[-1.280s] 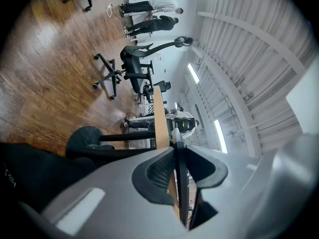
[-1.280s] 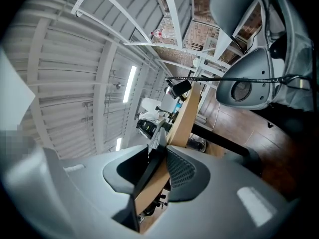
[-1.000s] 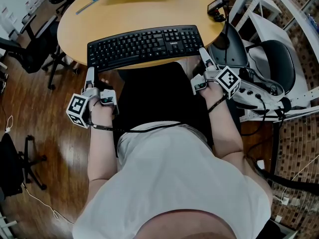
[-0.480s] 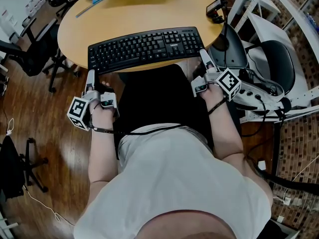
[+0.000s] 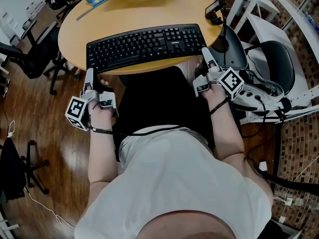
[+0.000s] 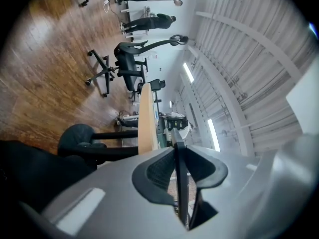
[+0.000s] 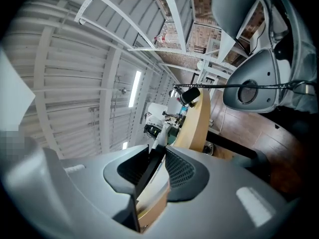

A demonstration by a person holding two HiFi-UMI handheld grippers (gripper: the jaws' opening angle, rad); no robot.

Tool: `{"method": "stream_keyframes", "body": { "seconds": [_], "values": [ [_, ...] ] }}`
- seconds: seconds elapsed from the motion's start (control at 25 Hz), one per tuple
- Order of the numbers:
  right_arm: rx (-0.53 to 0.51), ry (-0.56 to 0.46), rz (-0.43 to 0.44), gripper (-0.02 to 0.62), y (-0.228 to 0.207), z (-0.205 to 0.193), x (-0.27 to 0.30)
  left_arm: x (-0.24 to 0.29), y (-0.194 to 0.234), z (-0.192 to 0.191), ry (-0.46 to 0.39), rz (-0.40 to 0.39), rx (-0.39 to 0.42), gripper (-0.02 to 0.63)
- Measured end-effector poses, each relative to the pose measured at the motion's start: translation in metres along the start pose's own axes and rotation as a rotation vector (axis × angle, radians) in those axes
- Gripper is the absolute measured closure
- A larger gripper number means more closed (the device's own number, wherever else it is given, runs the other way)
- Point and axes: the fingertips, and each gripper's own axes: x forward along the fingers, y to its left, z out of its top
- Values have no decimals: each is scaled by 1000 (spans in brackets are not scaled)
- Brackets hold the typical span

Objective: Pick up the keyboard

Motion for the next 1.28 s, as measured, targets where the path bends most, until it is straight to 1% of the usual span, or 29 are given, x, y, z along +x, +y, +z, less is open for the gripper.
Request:
{"method": "stream_keyframes", "body": {
  "seconds": [0.24,0.48,0.72,0.88,1.0,1.28],
  "values": [
    [-21,-19,15,488,17,13,0,1,-21,0,-2,-40,5,310],
    [-45,-46,69,488,40,24,1,3,-44,2,-5,-91,17,308],
    [-66,-67,122,486,59,34,0,1,-61,1,0,-119,23,308],
    [-73,-78,146,486,70,38,0,2,-75,4,-3,-150,36,308],
    [-71,-85,158,486,76,41,1,1,-82,3,-1,-154,47,308],
    [-84,-95,196,486,91,47,2,0,-99,5,-14,-193,57,308]
  ]
}}
